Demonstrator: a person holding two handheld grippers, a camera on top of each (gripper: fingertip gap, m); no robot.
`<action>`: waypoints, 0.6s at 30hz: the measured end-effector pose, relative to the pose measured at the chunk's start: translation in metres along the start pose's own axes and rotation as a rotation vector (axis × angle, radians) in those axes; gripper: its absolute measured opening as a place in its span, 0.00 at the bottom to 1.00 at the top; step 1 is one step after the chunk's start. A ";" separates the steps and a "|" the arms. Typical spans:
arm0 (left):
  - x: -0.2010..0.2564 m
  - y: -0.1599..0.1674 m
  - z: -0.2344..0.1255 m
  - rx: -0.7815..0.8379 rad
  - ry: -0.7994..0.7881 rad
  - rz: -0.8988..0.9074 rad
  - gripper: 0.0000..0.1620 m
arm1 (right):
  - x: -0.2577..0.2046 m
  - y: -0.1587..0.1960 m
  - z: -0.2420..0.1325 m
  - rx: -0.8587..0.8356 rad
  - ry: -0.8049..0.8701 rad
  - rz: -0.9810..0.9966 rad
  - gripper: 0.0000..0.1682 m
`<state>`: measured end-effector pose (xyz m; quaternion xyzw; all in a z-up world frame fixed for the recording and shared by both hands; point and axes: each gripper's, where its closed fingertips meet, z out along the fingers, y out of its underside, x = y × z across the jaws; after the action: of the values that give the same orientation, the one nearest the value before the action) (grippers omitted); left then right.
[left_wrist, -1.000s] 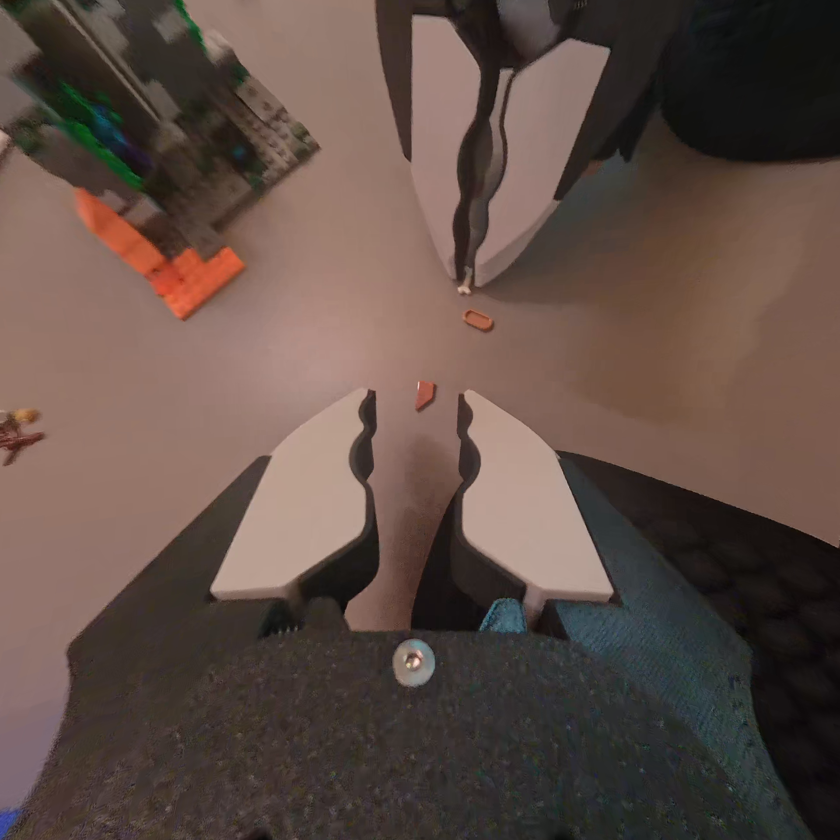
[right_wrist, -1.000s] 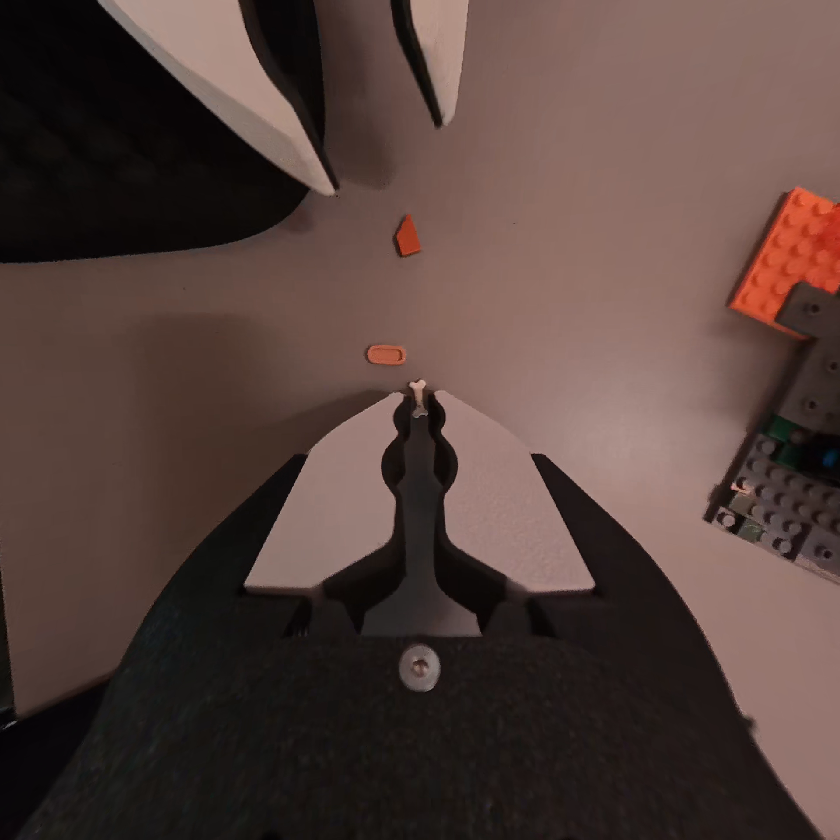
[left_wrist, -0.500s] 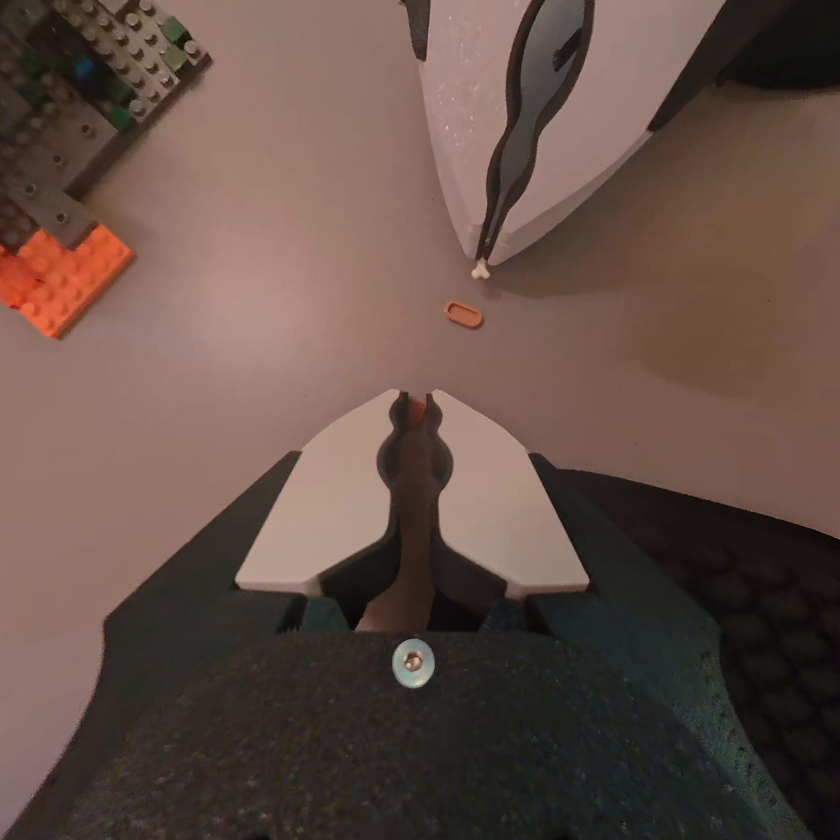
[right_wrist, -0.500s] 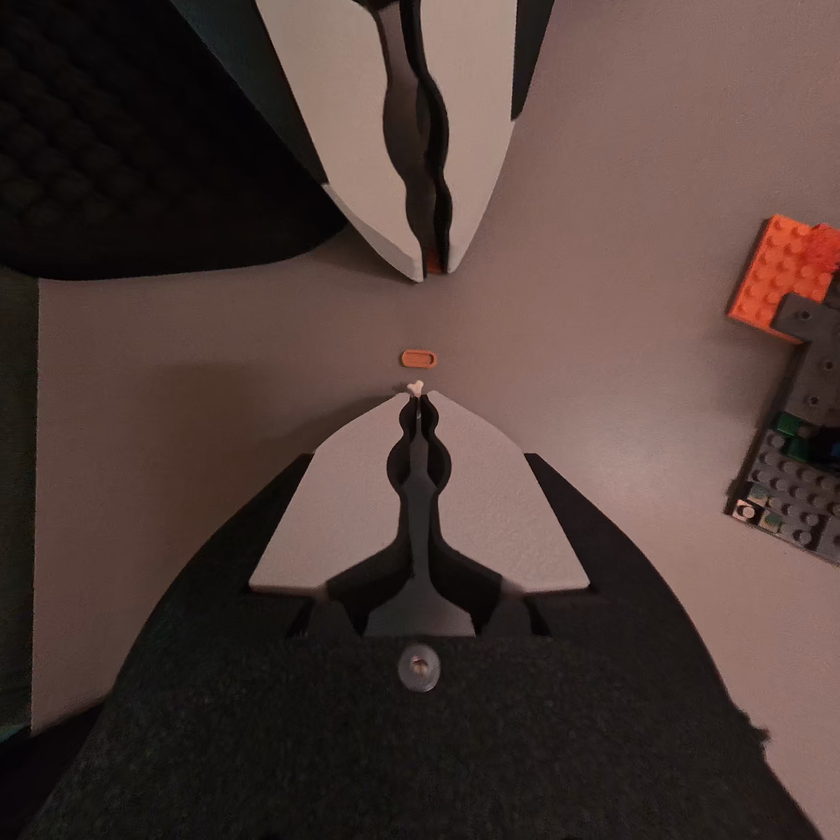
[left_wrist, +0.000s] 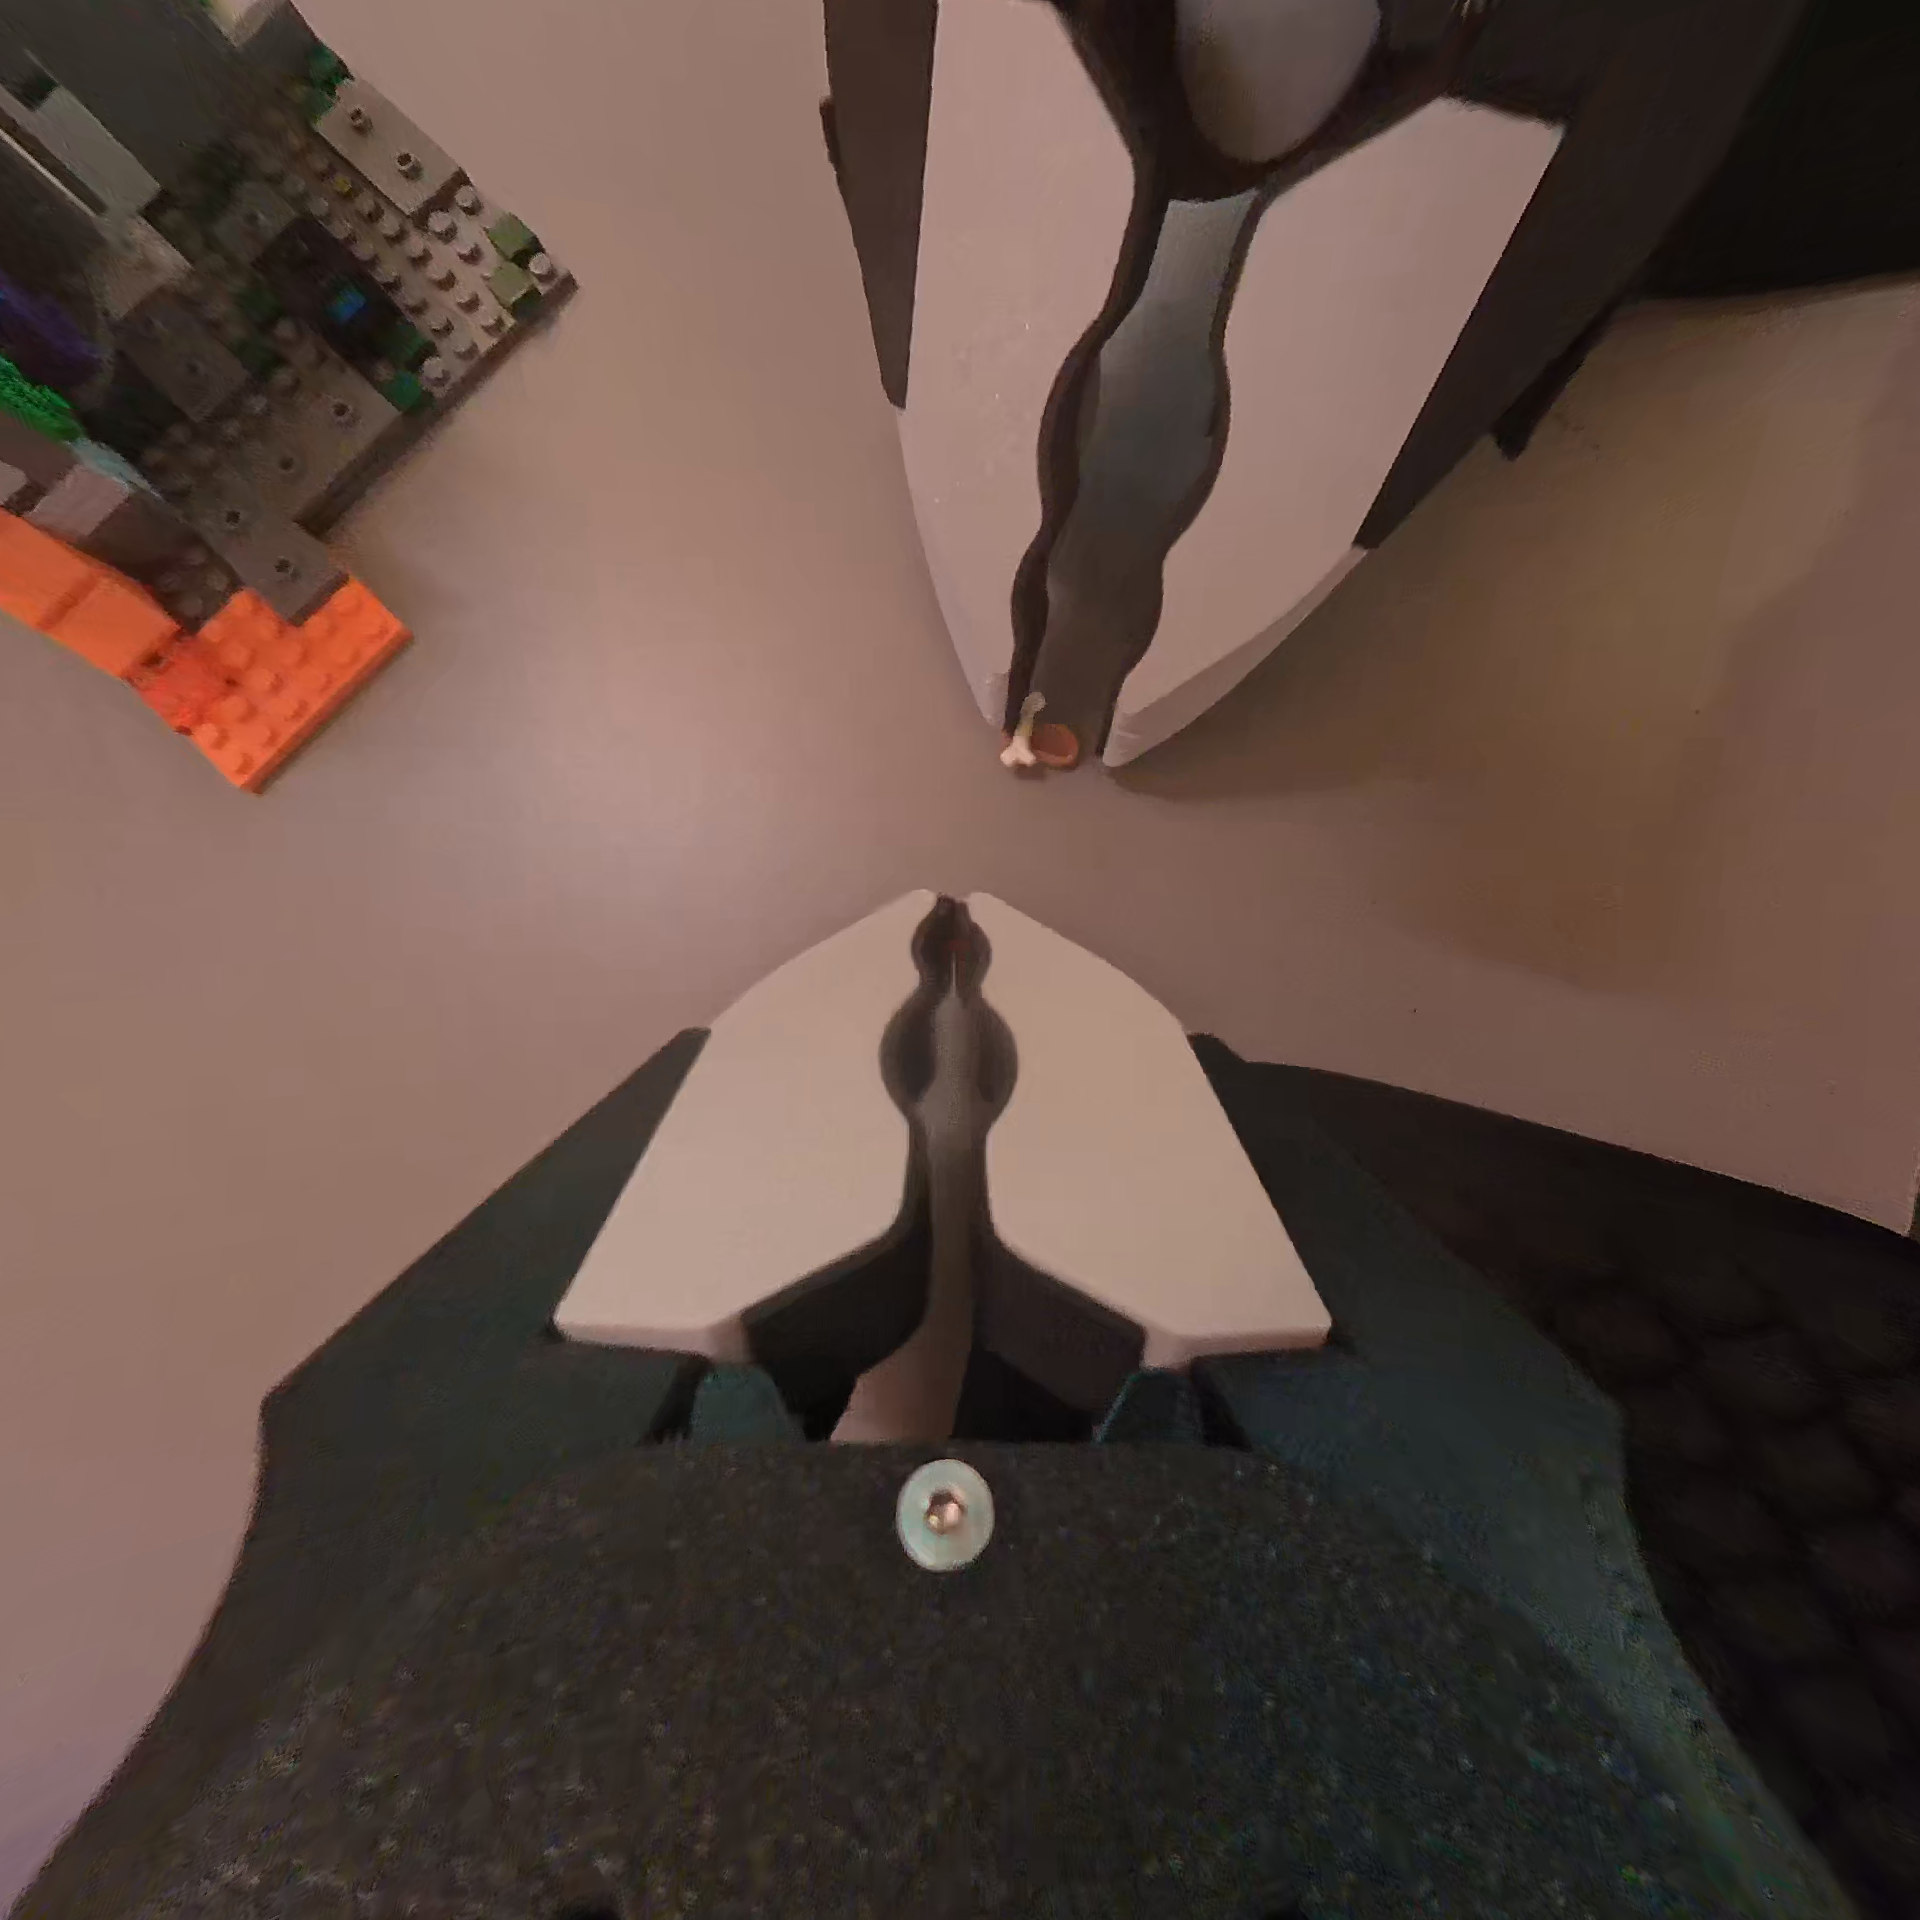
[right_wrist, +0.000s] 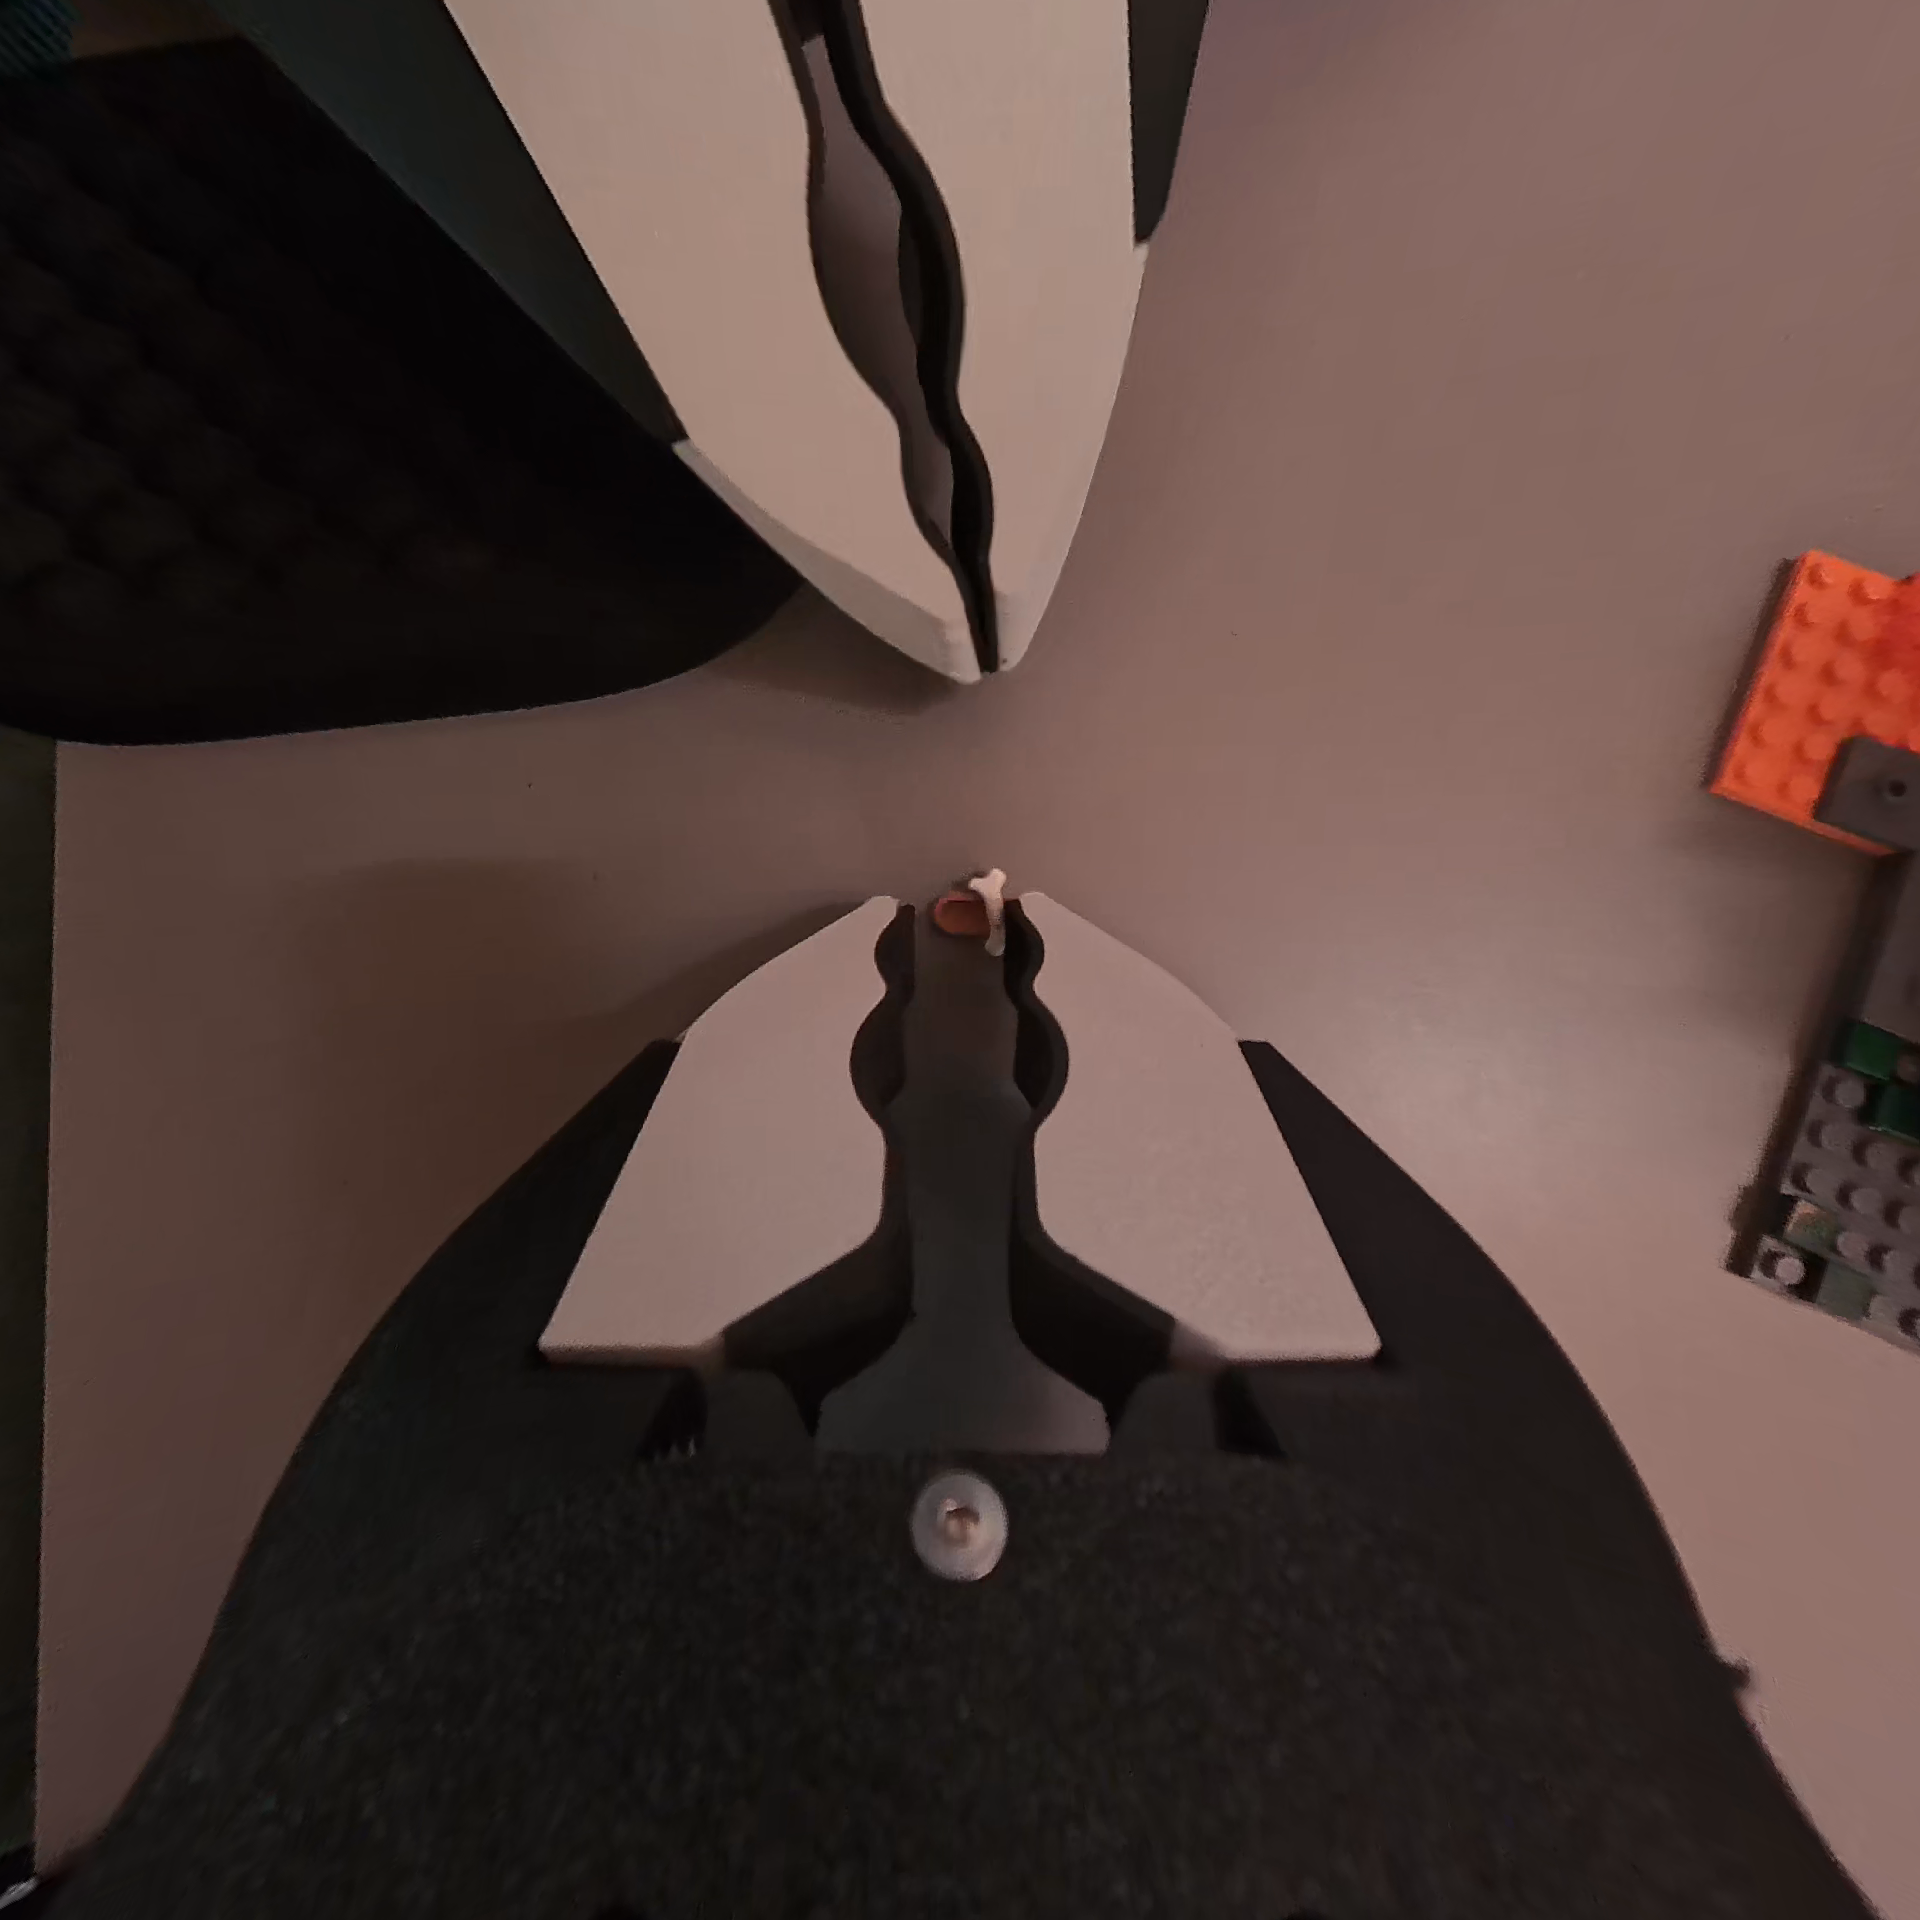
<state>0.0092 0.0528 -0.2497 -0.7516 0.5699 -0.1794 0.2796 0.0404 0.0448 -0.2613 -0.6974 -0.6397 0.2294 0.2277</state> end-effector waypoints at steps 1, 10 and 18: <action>0.000 -0.001 -0.001 0.005 0.001 -0.001 0.00 | 0.000 0.000 0.001 0.000 0.003 0.002 0.10; -0.006 0.001 -0.010 0.028 -0.028 -0.013 0.00 | 0.003 -0.001 0.005 -0.021 0.015 0.011 0.10; -0.021 0.012 -0.020 0.001 -0.073 -0.033 0.10 | 0.002 -0.001 0.004 -0.017 0.022 -0.001 0.08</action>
<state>-0.0177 0.0662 -0.2407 -0.7669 0.5467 -0.1567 0.2976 0.0373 0.0474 -0.2642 -0.7014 -0.6393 0.2164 0.2289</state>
